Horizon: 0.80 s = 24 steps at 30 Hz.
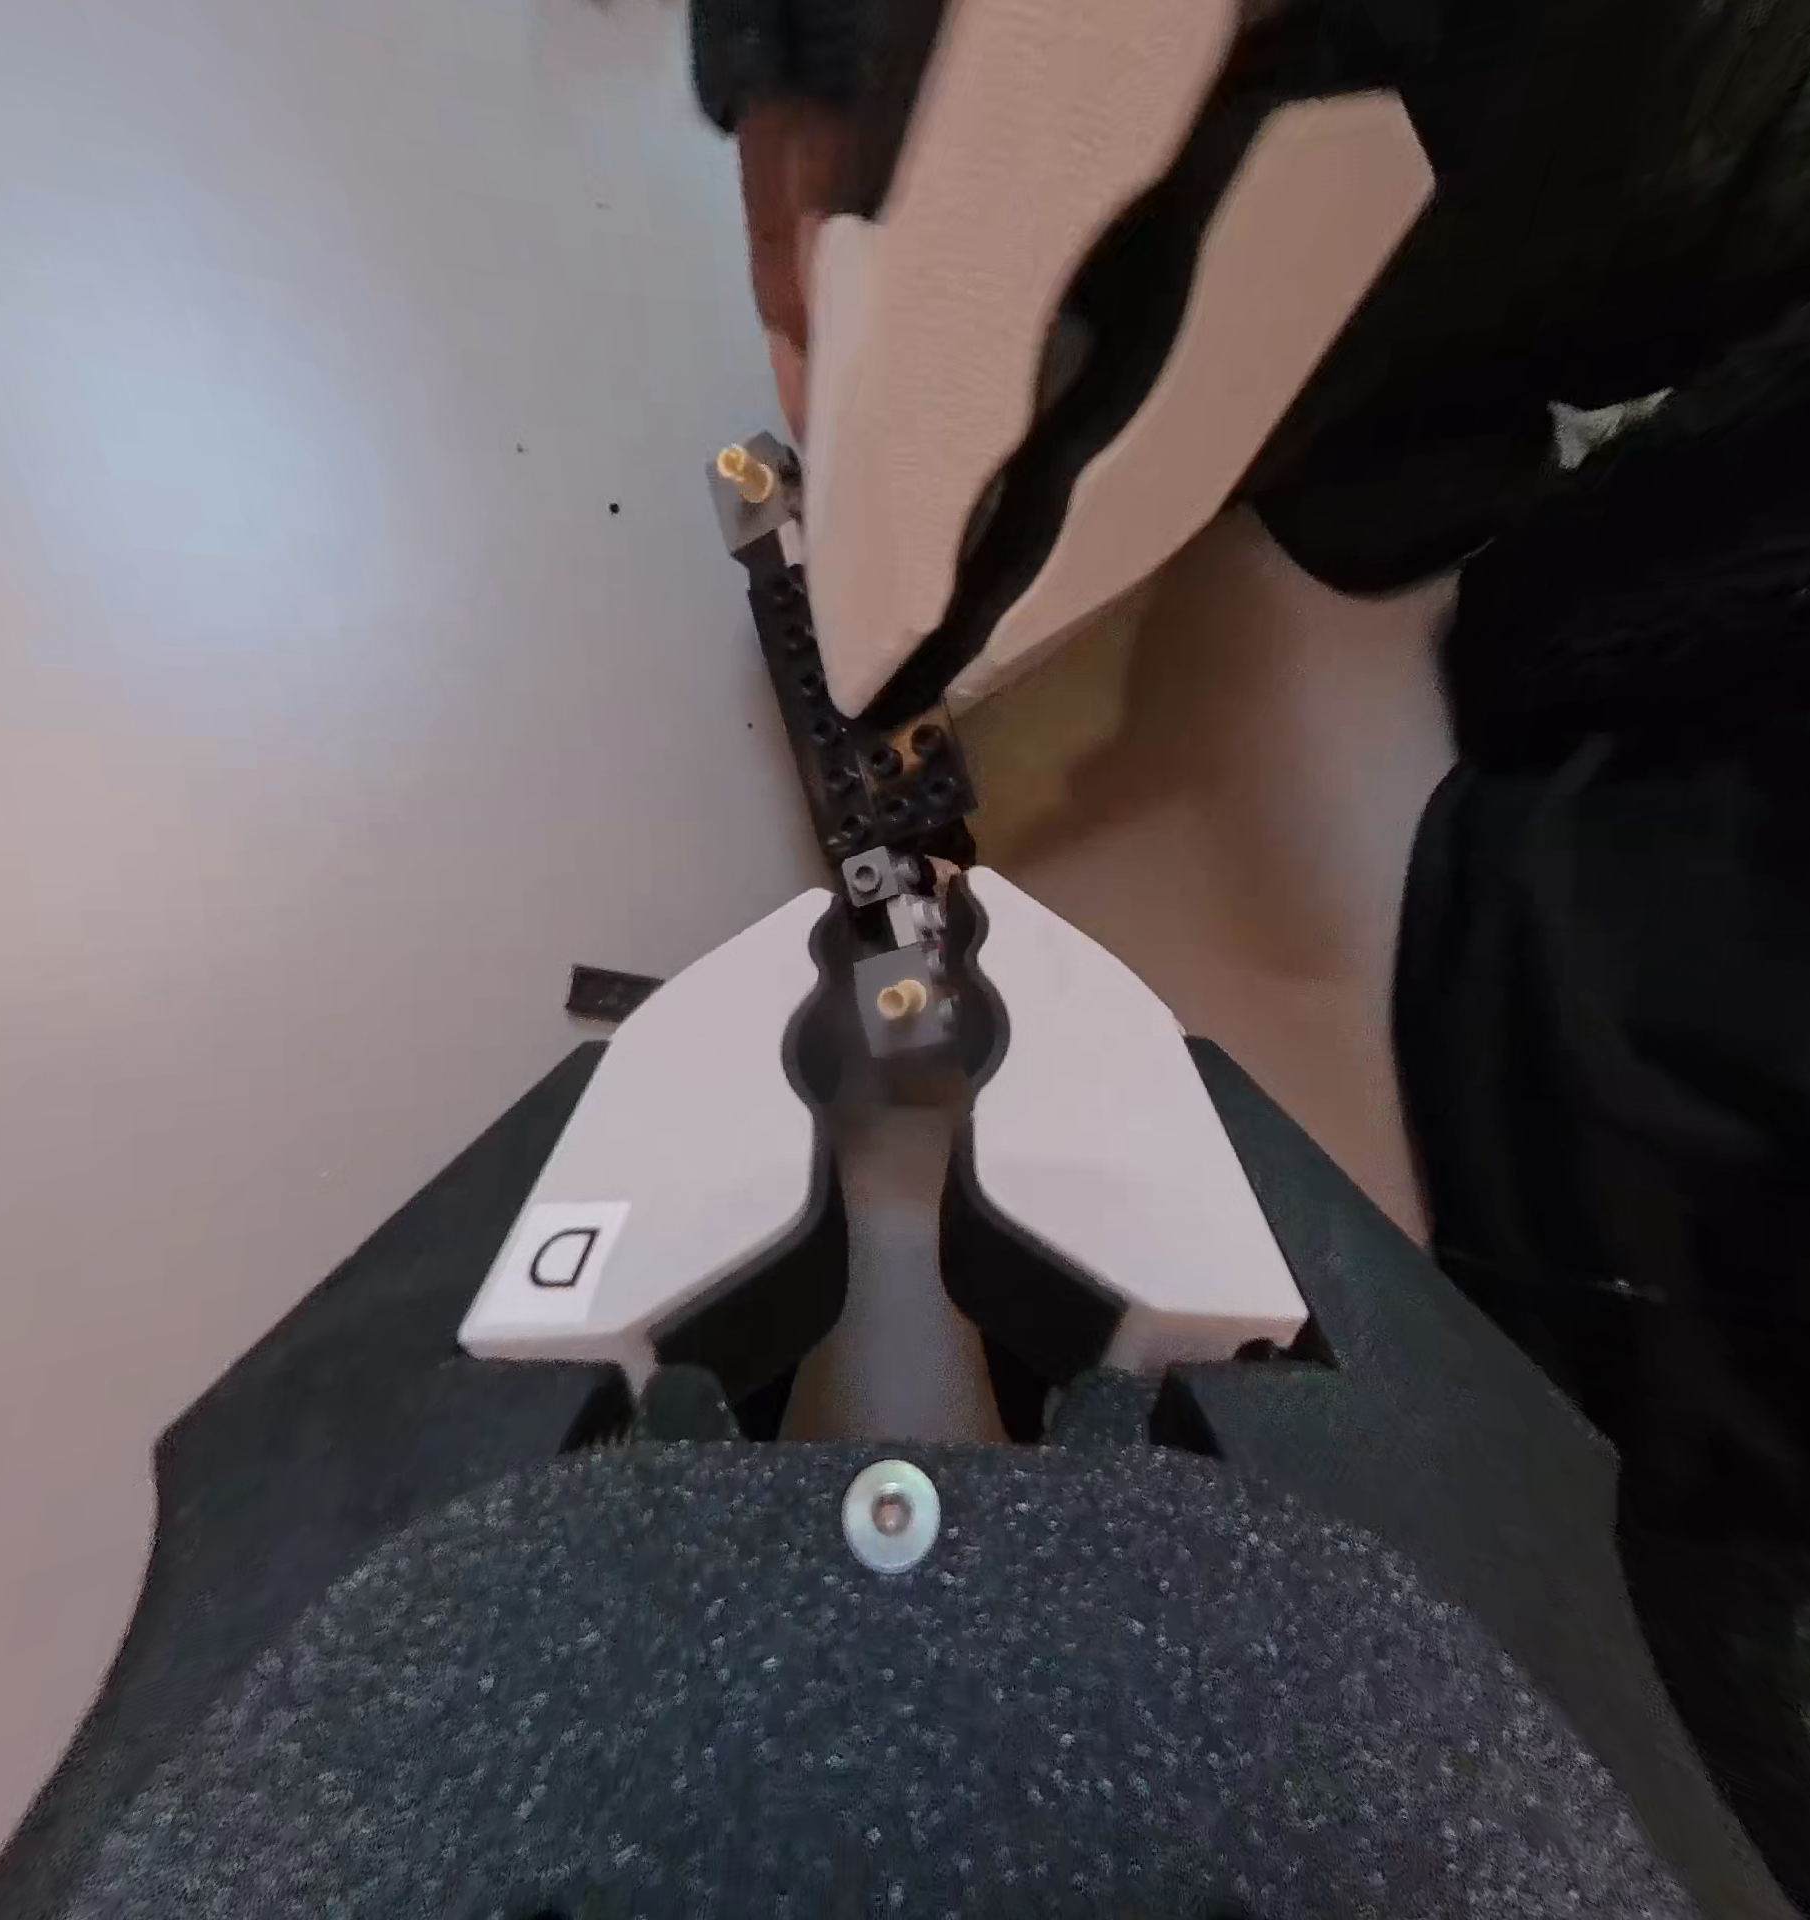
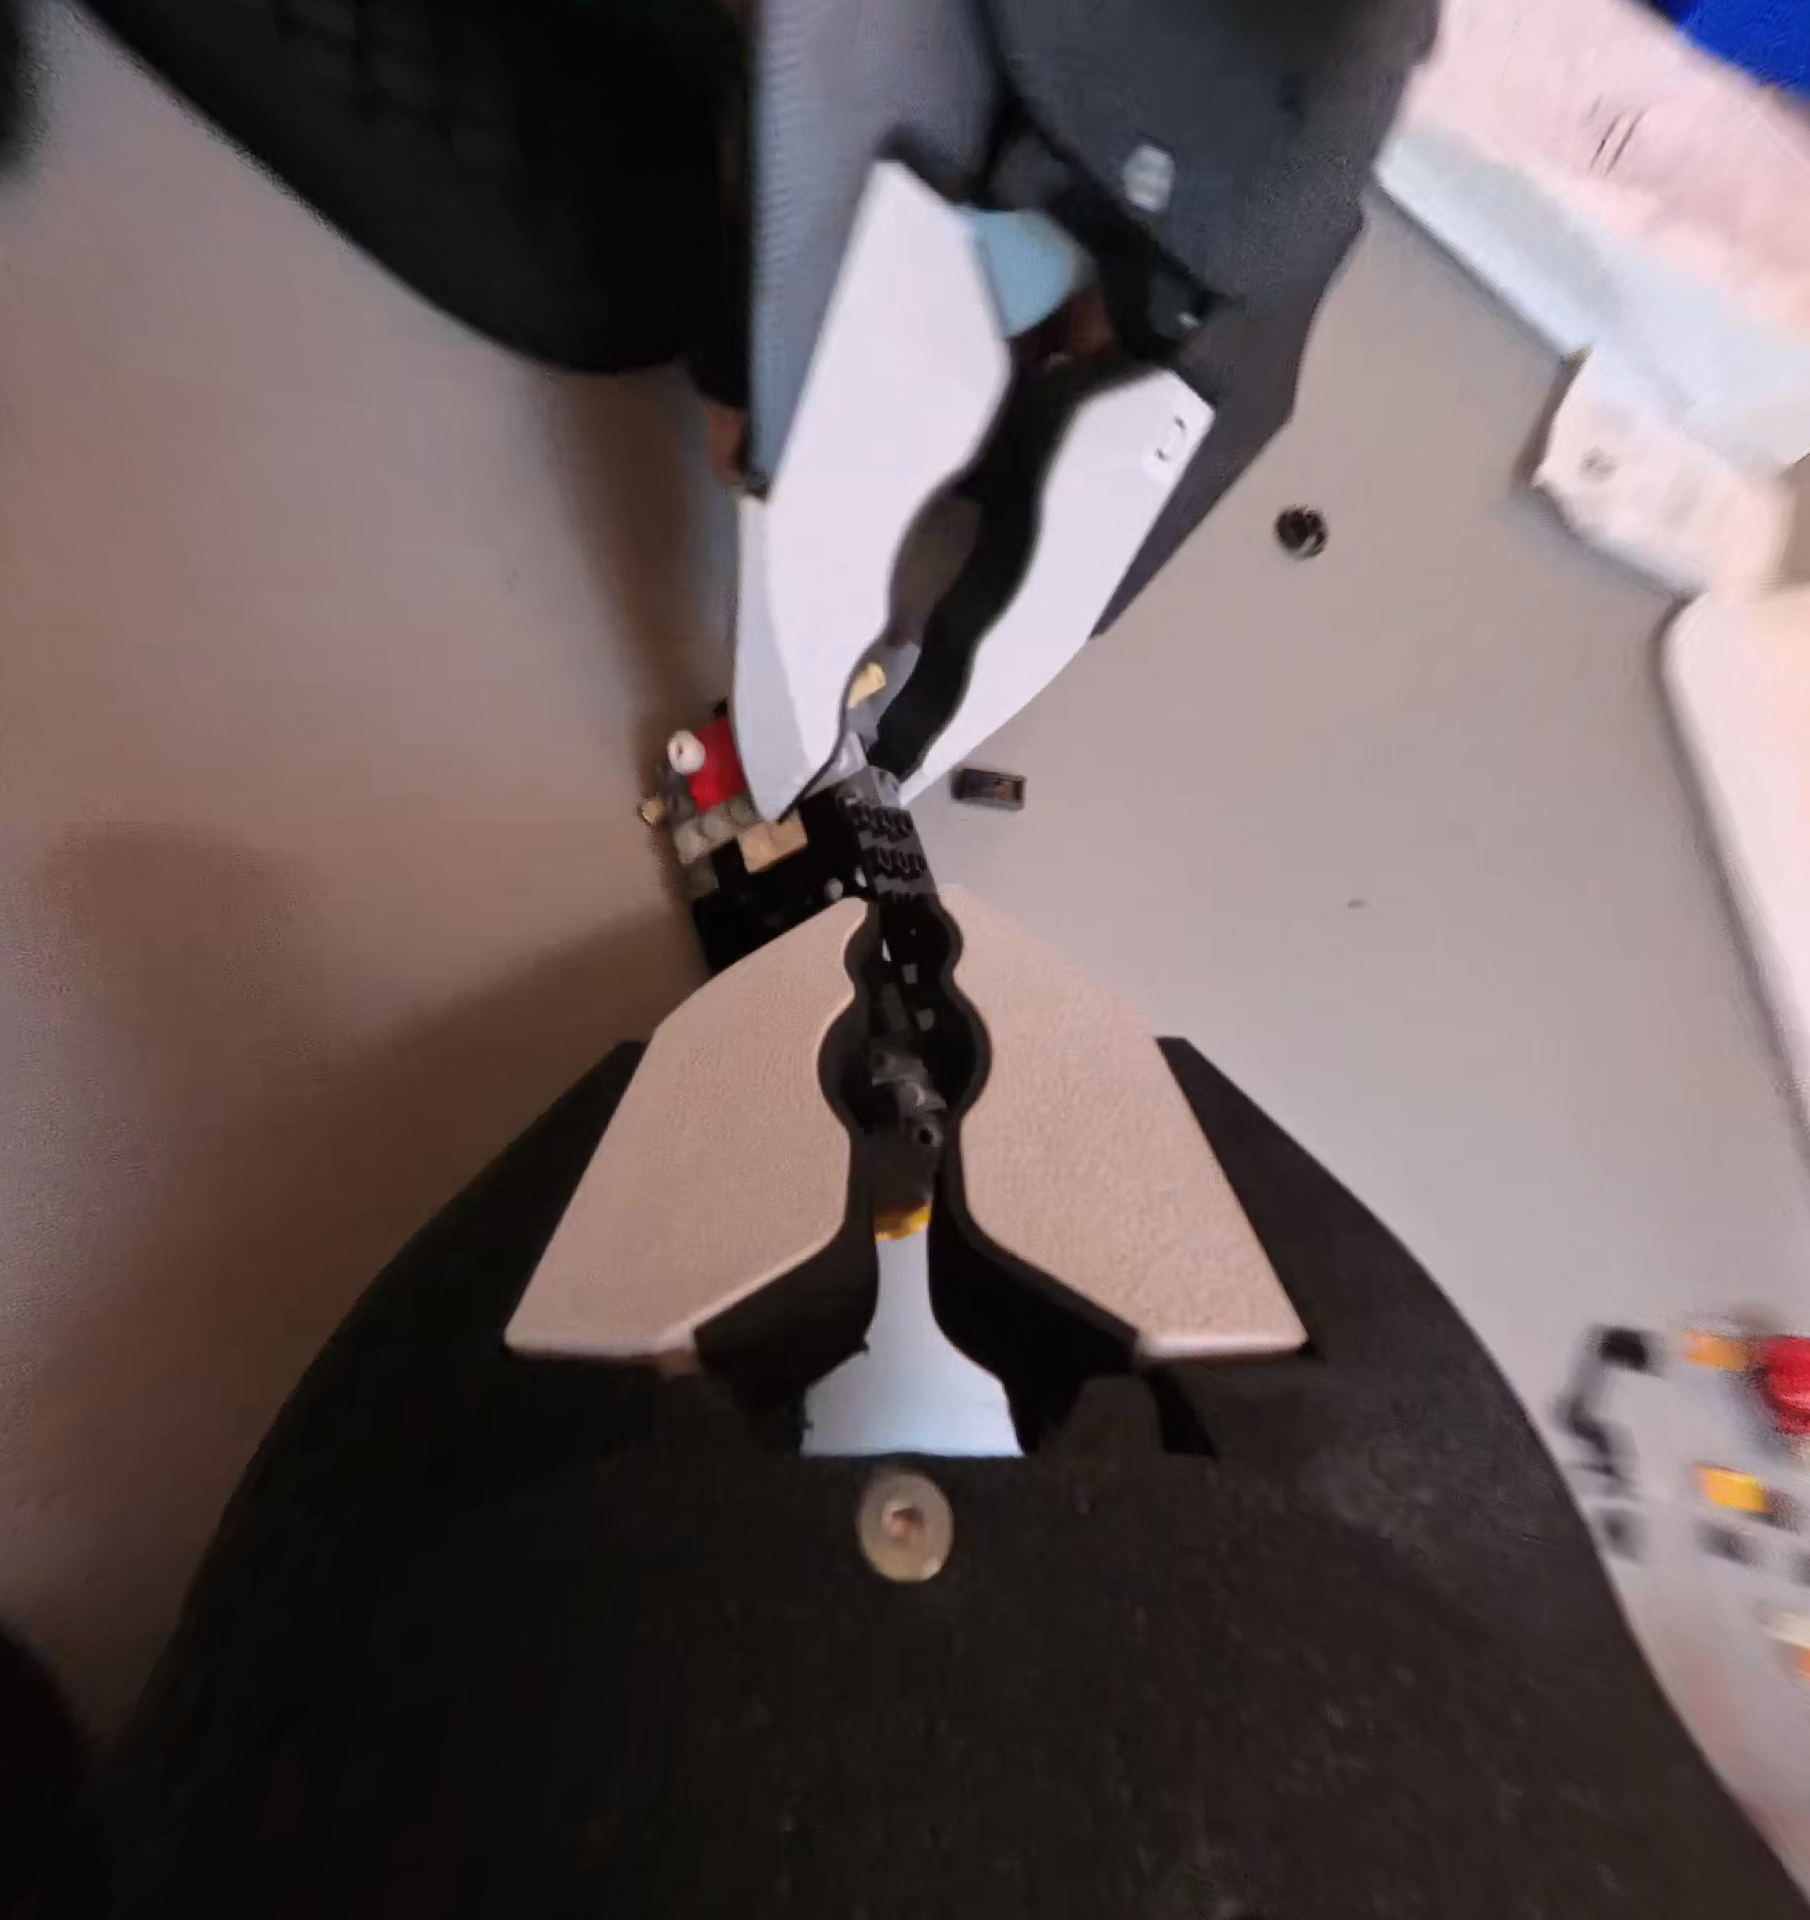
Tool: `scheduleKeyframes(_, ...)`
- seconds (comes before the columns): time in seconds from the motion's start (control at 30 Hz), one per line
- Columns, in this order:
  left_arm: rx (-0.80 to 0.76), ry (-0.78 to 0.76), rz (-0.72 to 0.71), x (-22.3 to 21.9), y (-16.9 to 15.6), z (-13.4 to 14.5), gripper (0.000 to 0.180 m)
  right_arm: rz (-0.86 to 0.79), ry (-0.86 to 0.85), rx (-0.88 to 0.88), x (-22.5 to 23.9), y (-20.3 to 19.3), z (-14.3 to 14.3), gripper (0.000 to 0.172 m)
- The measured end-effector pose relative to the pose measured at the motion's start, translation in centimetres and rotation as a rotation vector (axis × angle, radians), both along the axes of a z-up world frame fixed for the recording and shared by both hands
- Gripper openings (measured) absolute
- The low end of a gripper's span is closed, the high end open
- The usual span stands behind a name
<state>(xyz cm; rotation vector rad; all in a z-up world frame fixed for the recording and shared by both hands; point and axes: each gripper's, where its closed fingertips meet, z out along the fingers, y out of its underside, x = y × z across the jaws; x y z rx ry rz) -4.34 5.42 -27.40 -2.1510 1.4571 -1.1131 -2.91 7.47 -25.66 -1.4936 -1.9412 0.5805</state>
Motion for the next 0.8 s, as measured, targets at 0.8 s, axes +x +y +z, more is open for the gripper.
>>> scheduleKeyframes(0.8, 0.03, -0.073, 0.135, -0.3, 3.0, 0.1, 0.035, -0.139, 0.378, -0.416, 2.5, 2.8, 5.5, 0.002)
